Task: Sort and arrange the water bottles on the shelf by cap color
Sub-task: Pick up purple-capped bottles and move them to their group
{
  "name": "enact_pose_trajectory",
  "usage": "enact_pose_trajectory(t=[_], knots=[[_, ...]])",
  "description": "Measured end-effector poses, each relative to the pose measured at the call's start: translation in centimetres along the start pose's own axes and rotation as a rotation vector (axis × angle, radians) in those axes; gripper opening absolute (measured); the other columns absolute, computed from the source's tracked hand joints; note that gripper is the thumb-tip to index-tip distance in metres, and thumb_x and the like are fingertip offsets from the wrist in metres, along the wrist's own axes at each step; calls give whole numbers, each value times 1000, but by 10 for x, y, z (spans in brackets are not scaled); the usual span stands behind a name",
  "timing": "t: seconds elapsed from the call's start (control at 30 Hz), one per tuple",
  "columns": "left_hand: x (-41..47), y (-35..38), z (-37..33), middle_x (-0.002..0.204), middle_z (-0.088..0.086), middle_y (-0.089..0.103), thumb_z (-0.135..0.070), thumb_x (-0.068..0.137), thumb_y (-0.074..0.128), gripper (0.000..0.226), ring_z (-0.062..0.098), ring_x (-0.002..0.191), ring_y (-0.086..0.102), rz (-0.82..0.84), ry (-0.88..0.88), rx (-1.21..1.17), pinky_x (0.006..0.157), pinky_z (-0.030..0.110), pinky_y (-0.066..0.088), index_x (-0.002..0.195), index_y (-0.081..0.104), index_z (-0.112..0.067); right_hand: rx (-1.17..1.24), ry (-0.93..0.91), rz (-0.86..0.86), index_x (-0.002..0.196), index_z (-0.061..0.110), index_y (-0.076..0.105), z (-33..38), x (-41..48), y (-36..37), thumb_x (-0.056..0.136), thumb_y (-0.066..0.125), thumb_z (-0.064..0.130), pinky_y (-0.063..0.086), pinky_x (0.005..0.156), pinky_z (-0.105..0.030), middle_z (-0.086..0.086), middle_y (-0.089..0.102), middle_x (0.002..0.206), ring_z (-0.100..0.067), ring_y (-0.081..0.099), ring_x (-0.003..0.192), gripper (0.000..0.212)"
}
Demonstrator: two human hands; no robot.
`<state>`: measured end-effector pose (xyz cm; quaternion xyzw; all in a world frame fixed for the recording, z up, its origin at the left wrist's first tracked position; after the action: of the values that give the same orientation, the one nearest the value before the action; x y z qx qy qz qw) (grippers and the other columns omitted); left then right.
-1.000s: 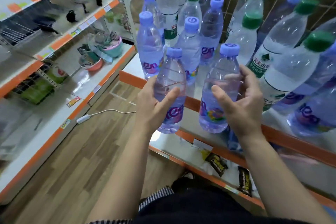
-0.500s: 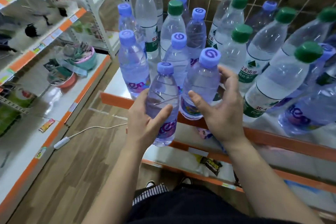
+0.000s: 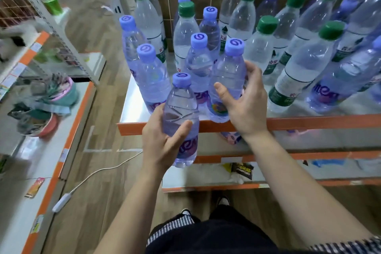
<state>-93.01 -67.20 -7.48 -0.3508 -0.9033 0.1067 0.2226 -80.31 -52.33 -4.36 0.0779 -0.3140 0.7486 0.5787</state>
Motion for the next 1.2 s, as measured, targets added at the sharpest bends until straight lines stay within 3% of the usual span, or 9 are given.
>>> enact_pose_trajectory(t=[0.27, 0.37, 0.57, 0.87, 1.0, 1.1, 1.2], knots=[[1, 8, -2, 93, -22, 64, -51, 75, 58, 38, -12, 84, 58, -27, 9, -15, 73, 7, 42, 103, 58, -26, -50, -22, -27, 129, -2, 44, 1, 1, 5, 85, 75, 27, 44, 99, -45, -13, 55, 125, -30, 54, 116, 61], [2, 13, -3, 93, -20, 64, -51, 76, 58, 36, -5, 84, 60, -47, 15, -14, 74, 15, 45, 101, 58, -25, -44, 1, 6, 129, -4, 43, 0, 5, 9, 84, 76, 24, 43, 100, -44, -15, 54, 126, -30, 52, 116, 62], [-1, 18, -4, 93, -19, 64, -53, 76, 57, 42, 3, 85, 60, -79, 13, 9, 73, 12, 44, 104, 60, -22, -56, 9, 41, 129, 3, 45, -9, 12, 5, 79, 79, 35, 48, 94, -44, -9, 58, 123, -27, 58, 112, 69], [-6, 16, -5, 92, -17, 67, -52, 75, 58, 42, 8, 85, 63, -124, -6, 27, 74, 20, 47, 104, 62, -22, -151, -69, 43, 139, -1, 44, -13, 1, -4, 87, 71, 28, 36, 109, -37, -16, 47, 132, -29, 45, 124, 65], [-12, 4, -3, 94, -13, 67, -51, 76, 59, 41, 10, 87, 63, -135, -9, 29, 75, 24, 48, 104, 61, -22, -65, -121, -85, 125, -1, 49, -9, -12, -6, 84, 72, 14, 38, 94, -14, -5, 42, 114, -19, 48, 104, 50], [-16, -9, 0, 94, -12, 66, -49, 77, 59, 42, 4, 86, 62, -155, -2, 45, 75, 17, 45, 106, 61, -18, 41, -196, -76, 112, 4, 52, 2, -26, 5, 85, 69, 9, 40, 80, -13, 0, 46, 100, -14, 49, 87, 32], [-21, -27, 6, 92, -16, 64, -48, 79, 59, 37, -6, 84, 59, -197, 12, 79, 73, 10, 41, 104, 59, -22, 62, -235, 92, 104, 4, 59, 9, -37, 24, 87, 66, 7, 45, 77, -20, -3, 54, 94, -17, 54, 82, 19]])
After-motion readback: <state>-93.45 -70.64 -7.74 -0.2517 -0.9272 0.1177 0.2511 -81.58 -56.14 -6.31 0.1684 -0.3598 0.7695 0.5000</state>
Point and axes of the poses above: each hand's wrist, its own x-axis towards the middle knuckle, its own y-axis out of the palm, z = x × y, the point moved 1 cm from there along x, towards the middle knuckle
